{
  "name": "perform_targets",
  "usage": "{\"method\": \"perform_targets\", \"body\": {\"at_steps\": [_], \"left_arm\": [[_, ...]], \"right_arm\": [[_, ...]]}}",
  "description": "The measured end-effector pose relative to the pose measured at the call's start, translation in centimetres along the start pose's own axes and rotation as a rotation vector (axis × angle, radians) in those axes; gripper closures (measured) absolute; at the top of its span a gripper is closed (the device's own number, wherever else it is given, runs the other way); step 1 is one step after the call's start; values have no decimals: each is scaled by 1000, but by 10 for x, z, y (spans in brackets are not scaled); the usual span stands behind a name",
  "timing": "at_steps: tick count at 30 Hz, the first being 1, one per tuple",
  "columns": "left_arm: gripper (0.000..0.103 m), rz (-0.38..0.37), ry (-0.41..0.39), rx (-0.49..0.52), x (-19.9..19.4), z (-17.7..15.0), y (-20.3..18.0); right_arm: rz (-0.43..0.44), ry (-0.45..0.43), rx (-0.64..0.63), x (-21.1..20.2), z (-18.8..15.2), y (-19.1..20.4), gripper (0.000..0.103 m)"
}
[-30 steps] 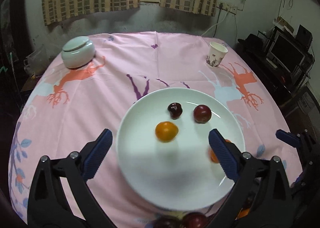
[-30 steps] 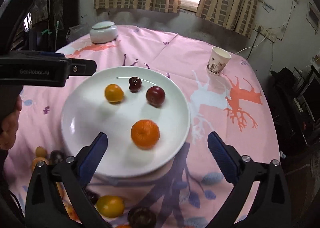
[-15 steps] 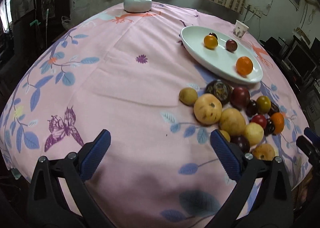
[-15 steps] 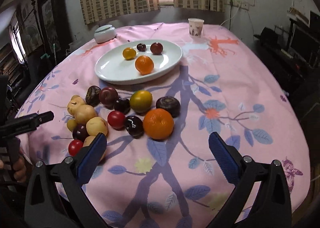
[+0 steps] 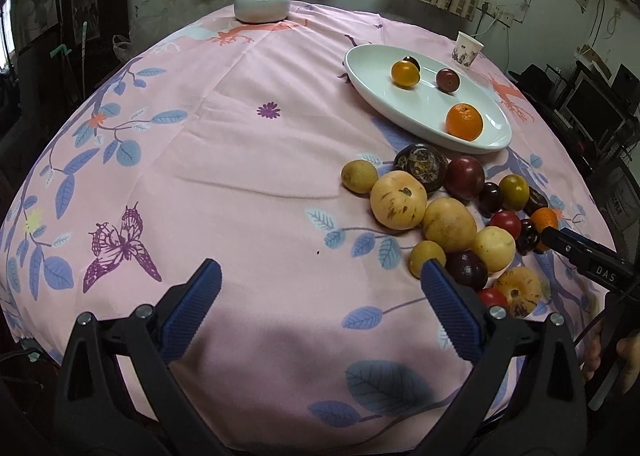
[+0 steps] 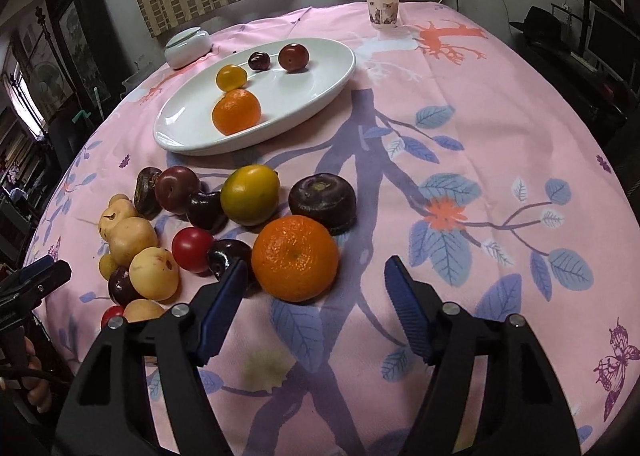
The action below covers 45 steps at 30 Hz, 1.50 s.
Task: Organize fruits
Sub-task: 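Grasp a tangerine with the right tool while the left tool grasps a yellow pear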
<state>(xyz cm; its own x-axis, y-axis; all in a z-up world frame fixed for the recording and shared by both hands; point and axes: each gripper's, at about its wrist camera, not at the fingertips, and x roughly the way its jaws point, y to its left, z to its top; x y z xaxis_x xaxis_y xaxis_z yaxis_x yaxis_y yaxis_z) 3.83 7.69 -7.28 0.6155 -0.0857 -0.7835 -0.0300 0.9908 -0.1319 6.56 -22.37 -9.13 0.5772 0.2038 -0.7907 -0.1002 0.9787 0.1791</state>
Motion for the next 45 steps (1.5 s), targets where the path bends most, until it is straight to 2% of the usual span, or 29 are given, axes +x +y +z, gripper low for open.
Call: {"method": "perform_targets", "body": {"at_steps": [4,6,8,13,16,18,22,28,32,37,39,40,42,44,45], "left_arm": [[2,1,4,-2,1,1,1],[2,-1,11,-7,3,2,2],[2,-7,21,-11,5,2,3],[2,-16,28,-1,6,0,0],[2,-13,25,4,5,0,-1],[2,-6,24,4,4,1,0],[2,-6,18,21,6,6,-4],[2,-12,51,71,37,21,-23],[2,51,46,82,47,31,-28],[2,16,88,72,55,32,-26],[3,-11,114,37,62,34,-27],[4,-16,131,24,67,35,-28],[7,18,107,56,71,36,-37],[19,6,93,47,70,38,-40],[33,-5,88,57,69,40,-42]], "right_arm": [[4,-11,27,4,5,-3,33],[37,-11,41,5,7,-4,49],[72,-2,65,7,10,-3,56],[128,44,150,12,13,-14,56],[152,39,167,7,10,-15,59],[154,19,141,-4,7,-10,59],[72,-25,39,-32,-2,4,59],[76,15,47,-31,-19,-1,59],[91,42,58,-27,-26,-7,58],[105,33,50,-30,-25,-5,58],[116,43,44,-28,-23,-1,58],[123,48,42,-26,-23,0,58],[135,54,40,-24,-22,3,58],[138,50,38,-25,-22,5,58],[136,47,39,-26,-22,5,58]]}}
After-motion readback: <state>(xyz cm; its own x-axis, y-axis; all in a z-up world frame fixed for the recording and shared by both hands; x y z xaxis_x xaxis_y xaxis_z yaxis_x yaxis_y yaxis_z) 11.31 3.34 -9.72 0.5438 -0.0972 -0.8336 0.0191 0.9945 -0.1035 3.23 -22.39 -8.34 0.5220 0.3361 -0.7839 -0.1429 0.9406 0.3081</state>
